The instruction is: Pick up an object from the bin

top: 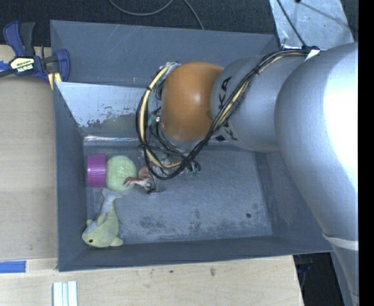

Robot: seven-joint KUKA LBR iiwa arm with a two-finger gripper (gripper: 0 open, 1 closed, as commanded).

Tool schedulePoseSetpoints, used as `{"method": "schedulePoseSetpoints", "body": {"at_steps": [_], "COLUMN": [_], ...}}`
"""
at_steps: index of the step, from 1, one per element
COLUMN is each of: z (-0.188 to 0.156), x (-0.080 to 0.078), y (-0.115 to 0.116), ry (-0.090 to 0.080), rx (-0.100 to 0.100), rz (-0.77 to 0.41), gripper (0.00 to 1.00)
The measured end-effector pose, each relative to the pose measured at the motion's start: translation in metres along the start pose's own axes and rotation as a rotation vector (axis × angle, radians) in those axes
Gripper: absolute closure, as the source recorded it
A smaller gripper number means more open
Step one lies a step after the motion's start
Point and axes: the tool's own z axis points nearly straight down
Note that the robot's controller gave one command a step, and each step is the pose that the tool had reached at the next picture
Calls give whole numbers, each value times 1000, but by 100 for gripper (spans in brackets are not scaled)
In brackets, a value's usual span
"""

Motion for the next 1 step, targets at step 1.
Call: {"method": "schedulePoseSetpoints", "body": {"at_steps": [1], "z": [-19], "x": [2], "y": [0], "ry": [7], "rx": [0], "rz": [0], "gripper": [100]}}
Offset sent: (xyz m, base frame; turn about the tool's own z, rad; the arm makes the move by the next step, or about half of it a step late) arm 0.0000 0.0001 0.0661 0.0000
